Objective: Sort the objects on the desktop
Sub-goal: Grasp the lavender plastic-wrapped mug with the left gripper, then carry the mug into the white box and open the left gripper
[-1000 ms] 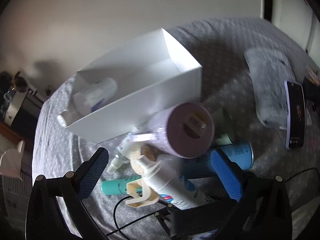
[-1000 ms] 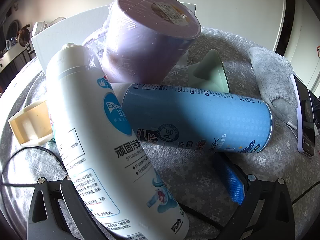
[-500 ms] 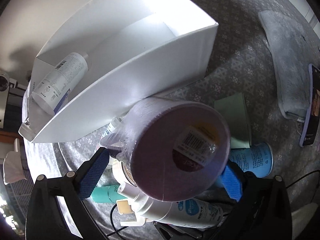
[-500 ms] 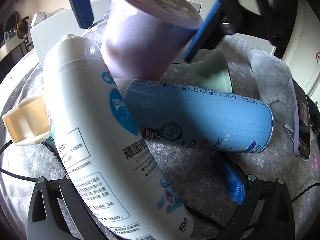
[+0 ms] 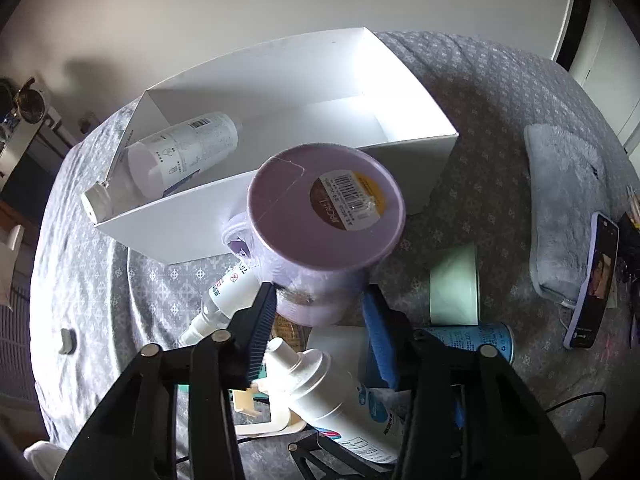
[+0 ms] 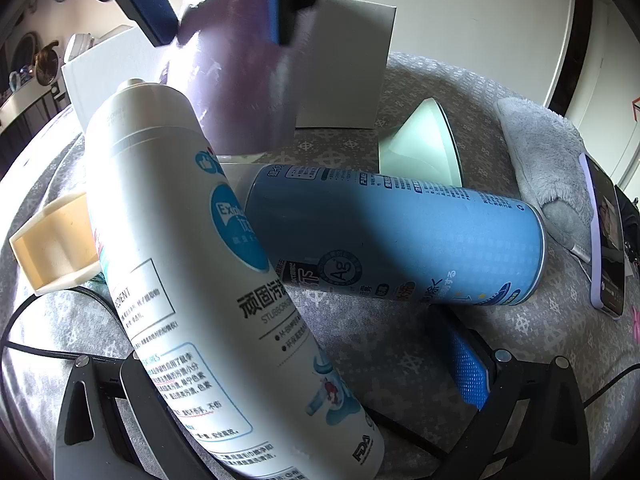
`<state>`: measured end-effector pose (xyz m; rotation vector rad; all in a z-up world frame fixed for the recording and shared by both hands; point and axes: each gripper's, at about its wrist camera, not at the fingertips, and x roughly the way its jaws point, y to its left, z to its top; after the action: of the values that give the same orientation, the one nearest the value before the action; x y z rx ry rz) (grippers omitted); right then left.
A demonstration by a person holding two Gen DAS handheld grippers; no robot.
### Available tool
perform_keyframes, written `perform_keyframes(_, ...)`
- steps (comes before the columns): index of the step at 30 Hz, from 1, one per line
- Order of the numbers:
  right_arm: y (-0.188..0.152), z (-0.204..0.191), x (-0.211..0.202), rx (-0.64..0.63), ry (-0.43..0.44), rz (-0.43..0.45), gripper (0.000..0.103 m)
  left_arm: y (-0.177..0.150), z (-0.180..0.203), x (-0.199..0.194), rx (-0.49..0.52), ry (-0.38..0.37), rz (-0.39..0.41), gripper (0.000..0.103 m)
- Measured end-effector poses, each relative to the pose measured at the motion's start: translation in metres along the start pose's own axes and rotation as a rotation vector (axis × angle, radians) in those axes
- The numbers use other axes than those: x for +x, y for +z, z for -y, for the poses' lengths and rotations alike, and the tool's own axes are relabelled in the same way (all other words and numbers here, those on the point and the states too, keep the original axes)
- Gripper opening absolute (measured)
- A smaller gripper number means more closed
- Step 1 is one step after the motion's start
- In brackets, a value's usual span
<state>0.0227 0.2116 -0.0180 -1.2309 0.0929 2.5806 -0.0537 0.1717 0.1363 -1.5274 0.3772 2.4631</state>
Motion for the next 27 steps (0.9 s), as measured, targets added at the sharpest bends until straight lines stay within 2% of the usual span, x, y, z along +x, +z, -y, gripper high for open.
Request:
perform_keyframes(1,0.000,0.000,0.000,0.000,0.000,0.000,0.103,-0.002,0.004,-0.001,-0.008,0.000,0.010,0.024)
perform_keyframes(3,0.000,0.000,0.000,0.000,0.000,0.000,0.103,0.004,0.008,-0.004,-0.016,0.009,0.029,0.018)
perform_keyframes(6,0.001,0.000,0.000,0.000,0.000,0.000,0.103,0.006,0.008,-0.004,-0.045,0.028,0.030,0.018)
perform_keyframes(9,0.001,0.000,0.001,0.000,0.000,0.000,0.103,0.003,0.000,0.000,-0.095,0.098,0.017,0.018)
perform_keyframes(12,0.001,-0.001,0.001,0.000,0.000,0.000,0.103,-0.011,-0.036,0.001,-0.257,0.119,0.015,0.018)
perform_keyframes(14,0.001,-0.001,0.001,0.000,0.000,0.000,0.103,-0.024,-0.061,0.005,-0.339,0.150,-0.015,0.026)
perform_keyframes(15,0.001,-0.001,0.001,0.000,0.000,-0.001,0.103,-0.030,-0.071,0.008,-0.354,0.165,-0.036,0.045)
perform_keyframes(16,0.001,-0.001,0.001,0.000,0.000,-0.001,0.103,-0.036,-0.078,0.009,-0.358,0.174,-0.044,0.070)
perform_keyframes(17,0.002,-0.001,0.001,0.000,0.000,0.000,0.103,-0.041,-0.083,0.007,-0.358,0.182,-0.032,0.078)
perform_keyframes(19,0.002,0.000,0.001,0.000,0.000,0.000,0.103,-0.046,-0.085,-0.001,-0.361,0.171,0.019,0.082)
perform_keyframes(22,0.003,0.001,0.002,0.000,0.000,0.000,0.103,-0.033,-0.073,-0.013,-0.346,0.093,0.053,0.084)
perform_keyframes(23,0.003,0.001,0.002,0.000,0.000,0.000,0.103,-0.024,-0.064,-0.014,-0.328,0.052,0.041,0.087)
perform_keyframes(25,0.003,0.001,0.002,0.000,0.000,0.000,0.103,0.000,-0.041,-0.008,-0.293,0.007,-0.041,0.101)
perform_keyframes(27,0.003,0.001,0.002,0.000,0.000,0.000,0.103,0.022,-0.019,-0.001,-0.288,-0.034,-0.102,0.101)
